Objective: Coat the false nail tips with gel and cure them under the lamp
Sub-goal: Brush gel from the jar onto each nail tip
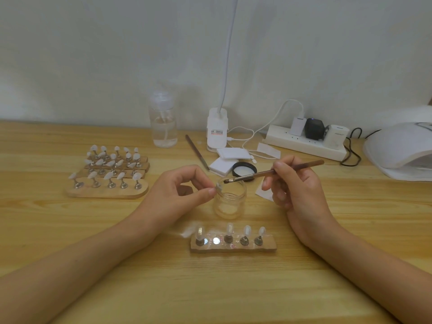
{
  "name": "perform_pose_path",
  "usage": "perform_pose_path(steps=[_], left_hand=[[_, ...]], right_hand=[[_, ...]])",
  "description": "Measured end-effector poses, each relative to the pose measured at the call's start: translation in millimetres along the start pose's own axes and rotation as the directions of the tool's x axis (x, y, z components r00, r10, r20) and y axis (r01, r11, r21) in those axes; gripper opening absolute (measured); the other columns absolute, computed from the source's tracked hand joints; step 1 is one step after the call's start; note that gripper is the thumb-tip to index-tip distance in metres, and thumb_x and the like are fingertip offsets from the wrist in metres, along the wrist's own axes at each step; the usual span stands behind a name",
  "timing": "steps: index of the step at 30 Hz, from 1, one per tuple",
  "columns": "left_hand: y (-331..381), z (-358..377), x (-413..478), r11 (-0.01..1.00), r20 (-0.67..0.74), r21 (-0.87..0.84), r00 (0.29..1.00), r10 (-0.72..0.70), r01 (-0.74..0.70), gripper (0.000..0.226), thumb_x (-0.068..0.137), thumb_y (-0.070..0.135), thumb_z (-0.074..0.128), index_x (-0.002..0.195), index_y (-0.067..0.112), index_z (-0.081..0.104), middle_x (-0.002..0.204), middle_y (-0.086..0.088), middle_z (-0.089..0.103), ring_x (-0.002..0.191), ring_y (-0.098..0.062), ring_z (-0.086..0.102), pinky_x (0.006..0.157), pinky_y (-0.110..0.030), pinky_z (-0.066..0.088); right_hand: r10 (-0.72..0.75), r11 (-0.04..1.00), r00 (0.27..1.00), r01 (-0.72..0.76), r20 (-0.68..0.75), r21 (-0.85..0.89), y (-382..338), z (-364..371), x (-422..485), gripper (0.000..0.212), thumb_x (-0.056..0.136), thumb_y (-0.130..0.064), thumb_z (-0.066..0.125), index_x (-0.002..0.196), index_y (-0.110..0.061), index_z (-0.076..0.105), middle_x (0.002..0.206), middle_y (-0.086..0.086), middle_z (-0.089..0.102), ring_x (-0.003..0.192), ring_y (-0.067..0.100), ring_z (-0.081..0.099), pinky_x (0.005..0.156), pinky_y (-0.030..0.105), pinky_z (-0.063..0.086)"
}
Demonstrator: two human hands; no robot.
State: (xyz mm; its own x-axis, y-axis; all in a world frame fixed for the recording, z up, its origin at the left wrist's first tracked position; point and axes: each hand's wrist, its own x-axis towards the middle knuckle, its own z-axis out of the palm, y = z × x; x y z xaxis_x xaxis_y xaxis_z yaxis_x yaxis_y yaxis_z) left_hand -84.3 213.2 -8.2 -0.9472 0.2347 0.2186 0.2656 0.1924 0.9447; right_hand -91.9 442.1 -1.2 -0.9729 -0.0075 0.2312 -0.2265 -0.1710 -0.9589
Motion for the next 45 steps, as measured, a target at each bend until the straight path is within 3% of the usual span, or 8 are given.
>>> perform_pose_path(steps=[5, 11, 15, 20, 23, 27, 41, 45], left_hand=[[0.2, -0.4, -1.0, 1.000, -0.008, -0.008, 1.000, 0.012, -0.012, 0.009, 0.079, 0.028, 0.076, 0.075, 0.024, 0.069, 0.078, 0.007, 0.067, 0.053, -0.007, 0.045, 0.052, -0.011, 0.037], [-0.5, -0.4, -0.9, 1.000, -0.025, -0.016, 0.999, 0.020, -0.021, 0.013, 0.074, 0.037, 0.076, 0.073, 0.026, 0.069, 0.074, 0.011, 0.066, 0.054, -0.007, 0.044, 0.051, -0.013, 0.036], [-2.2, -1.7, -1.2, 0.999, -0.024, 0.006, 0.999, 0.036, -0.035, 0.013, 0.080, 0.034, 0.079, 0.076, 0.025, 0.070, 0.076, 0.009, 0.067, 0.055, -0.010, 0.042, 0.051, -0.016, 0.035], [-2.2, -1.1, -1.6, 0.999, -0.028, 0.012, 0.999, 0.044, -0.044, 0.014, 0.074, 0.040, 0.073, 0.077, 0.026, 0.070, 0.073, 0.011, 0.065, 0.055, -0.012, 0.040, 0.050, -0.015, 0.035], [-1.3, -0.4, -1.5, 0.999, -0.023, -0.001, 0.999, 0.049, -0.049, 0.014, 0.074, 0.039, 0.072, 0.077, 0.026, 0.070, 0.078, 0.013, 0.067, 0.054, -0.010, 0.041, 0.051, -0.013, 0.037], [-1.3, -0.3, -1.6, 0.998, -0.018, 0.008, 0.998, 0.055, -0.054, 0.014, 0.074, 0.039, 0.071, 0.080, 0.027, 0.071, 0.085, 0.012, 0.069, 0.057, -0.014, 0.042, 0.052, -0.013, 0.039], [-0.2, -0.3, -1.5, 0.997, -0.002, 0.016, 0.998, 0.069, -0.069, 0.010, 0.076, 0.038, 0.071, 0.080, 0.029, 0.071, 0.077, 0.016, 0.067, 0.053, -0.010, 0.040, 0.051, -0.012, 0.037], [-1.2, -1.1, -1.7, 0.997, 0.003, 0.011, 0.998, 0.070, -0.070, 0.009, 0.077, 0.038, 0.071, 0.080, 0.029, 0.071, 0.078, 0.016, 0.068, 0.053, -0.009, 0.040, 0.051, -0.011, 0.038]], right_hand=[[-0.039, 0.999, 0.995, 0.041, 0.088, -0.012, -2.0, 2.5, -1.8, 0.022, 0.084, -0.036, 0.060, 0.084, -0.016, 0.051, 0.066, 0.005, 0.068, 0.045, 0.008, 0.038, 0.043, 0.020, 0.027], [0.000, 1.000, 1.000, 0.000, 0.010, -0.015, 1.6, -0.3, 0.2, 0.014, 0.097, -0.019, 0.055, 0.083, -0.016, 0.052, 0.064, 0.006, 0.067, 0.043, 0.009, 0.035, 0.042, 0.020, 0.026], [-0.030, 0.999, 0.998, 0.029, 0.059, 0.019, -1.5, 0.7, -0.5, 0.019, 0.085, -0.034, 0.058, 0.084, -0.017, 0.050, 0.066, 0.004, 0.067, 0.045, 0.009, 0.037, 0.048, 0.029, 0.019], [-0.003, 1.000, 0.998, 0.003, 0.063, -0.013, -0.1, 2.4, -0.7, 0.019, 0.086, -0.032, 0.059, 0.084, -0.015, 0.051, 0.066, 0.006, 0.067, 0.044, 0.008, 0.037, 0.040, 0.018, 0.027], [0.022, 1.000, 1.000, -0.022, 0.019, -0.011, 1.6, 0.2, 0.9, 0.013, 0.095, -0.022, 0.056, 0.085, -0.015, 0.052, 0.065, 0.006, 0.067, 0.043, 0.008, 0.036, 0.040, 0.019, 0.025], [-0.011, 1.000, 0.998, 0.010, 0.069, 0.026, -0.2, 0.5, 0.8, 0.019, 0.086, -0.033, 0.058, 0.083, -0.017, 0.050, 0.066, 0.004, 0.067, 0.044, 0.008, 0.036, 0.045, 0.025, 0.022], [-0.010, 1.000, 0.997, 0.010, 0.076, -0.004, -0.8, 2.2, 0.5, 0.022, 0.083, -0.037, 0.060, 0.082, -0.017, 0.051, 0.065, 0.003, 0.067, 0.045, 0.007, 0.039, 0.041, 0.016, 0.030], [0.010, 1.000, 0.999, -0.008, 0.051, -0.030, 2.1, 1.2, 1.5, 0.015, 0.093, -0.027, 0.057, 0.083, -0.016, 0.052, 0.065, 0.005, 0.067, 0.044, 0.007, 0.038, 0.040, 0.016, 0.029]])
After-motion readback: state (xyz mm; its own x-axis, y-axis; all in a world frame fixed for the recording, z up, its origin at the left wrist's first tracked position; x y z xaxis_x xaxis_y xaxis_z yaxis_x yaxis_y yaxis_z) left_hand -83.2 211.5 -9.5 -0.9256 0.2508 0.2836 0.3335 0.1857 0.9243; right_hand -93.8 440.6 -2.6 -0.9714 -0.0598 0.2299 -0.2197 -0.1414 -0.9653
